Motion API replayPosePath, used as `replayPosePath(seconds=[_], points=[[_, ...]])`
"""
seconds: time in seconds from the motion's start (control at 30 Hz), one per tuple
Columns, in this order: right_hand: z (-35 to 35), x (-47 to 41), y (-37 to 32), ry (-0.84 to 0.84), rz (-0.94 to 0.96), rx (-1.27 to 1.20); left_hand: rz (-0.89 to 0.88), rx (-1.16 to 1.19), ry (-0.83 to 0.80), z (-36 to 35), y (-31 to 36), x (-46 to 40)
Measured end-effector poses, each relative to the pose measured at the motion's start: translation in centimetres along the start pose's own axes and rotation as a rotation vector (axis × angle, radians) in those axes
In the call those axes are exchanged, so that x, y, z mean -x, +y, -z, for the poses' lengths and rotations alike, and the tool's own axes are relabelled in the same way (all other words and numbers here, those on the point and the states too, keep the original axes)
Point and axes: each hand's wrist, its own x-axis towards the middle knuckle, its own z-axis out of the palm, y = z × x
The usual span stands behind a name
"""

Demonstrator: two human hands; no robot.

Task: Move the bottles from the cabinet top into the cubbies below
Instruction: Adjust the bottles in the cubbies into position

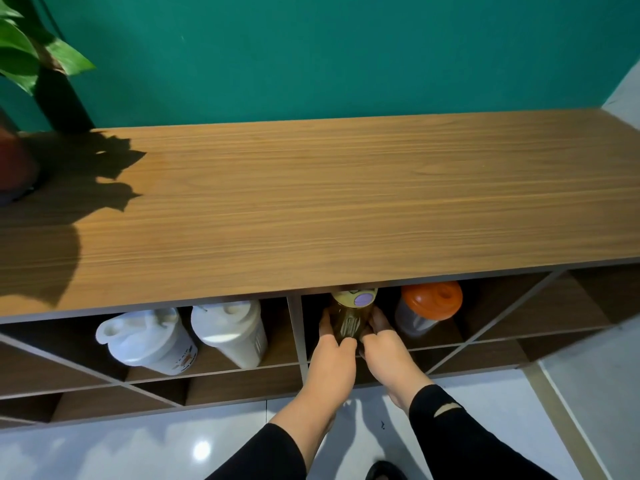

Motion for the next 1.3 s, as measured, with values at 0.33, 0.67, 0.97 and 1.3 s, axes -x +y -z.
replayPosePath(seconds=[0.33, 0.67, 0.97, 1.3], points=[[0.7, 2.4, -0.6, 0.1, 0.068, 0.281, -0.038, -0.042, -0.066, 1.7, 0.5, 3.1], [-8.6, 10.0, -1.0, -0.364, 0.176, 0.497, 0.039, 0.336, 0.549, 10.9, -3.1, 5.8], [-16.3, 7.4, -1.0, -0.092, 0.142, 0.188, 0.13, 0.345, 0.499, 13.6, -3.2, 3.9], [-16.8, 7.3, -1.6, -0.05, 0.188, 0.121, 0.08, 0.296, 0.275, 14.5, -3.2, 2.5]])
